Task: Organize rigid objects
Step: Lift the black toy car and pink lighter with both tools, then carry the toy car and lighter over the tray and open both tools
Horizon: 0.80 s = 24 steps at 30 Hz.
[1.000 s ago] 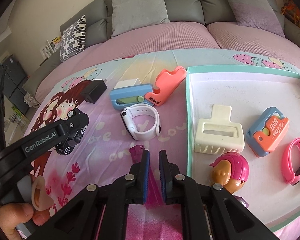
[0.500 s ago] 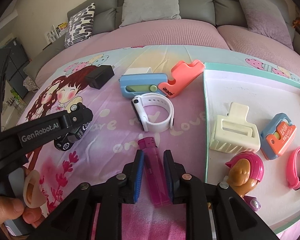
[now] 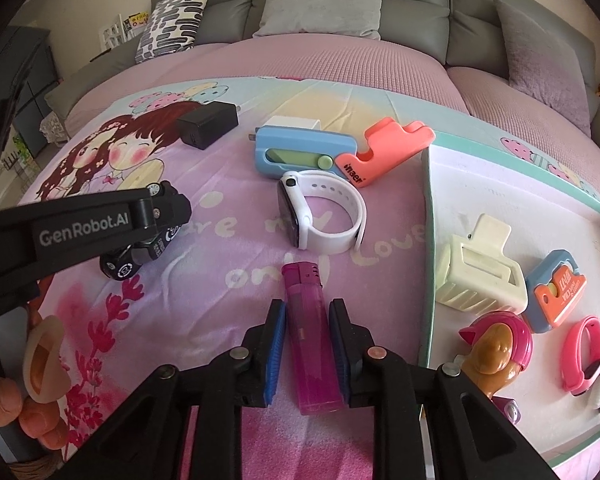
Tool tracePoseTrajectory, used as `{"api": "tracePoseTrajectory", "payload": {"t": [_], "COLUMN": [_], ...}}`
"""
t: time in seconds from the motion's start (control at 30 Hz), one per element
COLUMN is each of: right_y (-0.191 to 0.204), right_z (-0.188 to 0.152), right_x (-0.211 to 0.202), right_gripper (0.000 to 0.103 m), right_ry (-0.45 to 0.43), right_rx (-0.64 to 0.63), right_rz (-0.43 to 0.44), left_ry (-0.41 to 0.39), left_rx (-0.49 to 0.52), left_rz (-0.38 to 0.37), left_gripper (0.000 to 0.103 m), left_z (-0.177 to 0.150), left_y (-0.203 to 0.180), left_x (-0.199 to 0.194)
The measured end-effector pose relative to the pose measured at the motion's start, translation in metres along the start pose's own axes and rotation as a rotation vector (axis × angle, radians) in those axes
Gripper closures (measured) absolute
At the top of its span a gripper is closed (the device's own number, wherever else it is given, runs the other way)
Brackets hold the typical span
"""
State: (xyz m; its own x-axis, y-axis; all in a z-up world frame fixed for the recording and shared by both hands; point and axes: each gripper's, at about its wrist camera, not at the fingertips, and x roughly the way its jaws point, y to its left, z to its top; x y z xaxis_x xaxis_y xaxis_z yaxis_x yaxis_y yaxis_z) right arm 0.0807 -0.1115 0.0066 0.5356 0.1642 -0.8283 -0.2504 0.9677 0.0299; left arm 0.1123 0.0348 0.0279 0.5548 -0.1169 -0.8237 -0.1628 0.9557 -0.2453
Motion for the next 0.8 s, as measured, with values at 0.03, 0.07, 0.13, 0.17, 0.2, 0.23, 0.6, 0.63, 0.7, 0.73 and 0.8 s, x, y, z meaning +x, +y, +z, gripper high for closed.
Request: {"api": "tracePoseTrajectory", "payload": {"t": [0.03,0.07,0.13,0.17,0.2,0.23,0.6,0.63,0.7,0.73,0.8], "right_y": [0.000,0.001,0.001,0.002,0.003,0.002,-0.012,-0.013,-0.015,-0.017,-0.020], "right_z": [0.000,0.000,0.000,0.000,0.000,0.000,0.004,0.005,0.007,0.007,0.008], "right_x": [0.000,0.001,0.001,0.001,0.001,0.001,-0.015,-0.018,-0.024,-0.027,-0.033], "right_gripper": [0.078,0.078,0.078,0.078,0.079,0.079,0.082,0.082,0.082,0.082,0.082], "right_ry": [0.001,0.002,0.005,0.006,0.007,0.008,-0.056,-0.071,-0.101,-0.116,-0.146], "right_rx": [-0.001,-0.002,-0.007,-0.011,-0.011,-0.008,0.092,0.098,0.116,0.125,0.146], "right_rz": [-0.003,-0.005,-0.011,-0.015,-0.016,-0.015,0.053,0.060,0.073,0.079,0.085], "left_ry": [0.001,0.002,0.004,0.007,0.009,0.010,-0.006,-0.014,-0.032,-0.041,-0.056], "left_rx": [0.000,0.001,0.003,0.004,0.003,0.003,0.018,0.017,0.013,0.013,0.018], "left_rz": [0.000,-0.001,0.001,0.002,0.003,0.004,-0.003,-0.007,-0.015,-0.017,-0.020], "left_gripper": [0.068,0.068,0.068,0.068,0.068,0.068,0.068,0.068,0.068,0.068,0.068], "left_z": [0.000,0.000,-0.001,-0.001,-0.001,-0.001,0.000,0.000,0.001,0.002,0.003], "left_y": [0.000,0.000,-0.001,-0.001,-0.001,-0.001,-0.004,-0.004,-0.004,-0.004,-0.005], "left_x": [0.000,0.000,0.001,0.002,0.003,0.003,-0.001,-0.003,-0.009,-0.012,-0.017]}}
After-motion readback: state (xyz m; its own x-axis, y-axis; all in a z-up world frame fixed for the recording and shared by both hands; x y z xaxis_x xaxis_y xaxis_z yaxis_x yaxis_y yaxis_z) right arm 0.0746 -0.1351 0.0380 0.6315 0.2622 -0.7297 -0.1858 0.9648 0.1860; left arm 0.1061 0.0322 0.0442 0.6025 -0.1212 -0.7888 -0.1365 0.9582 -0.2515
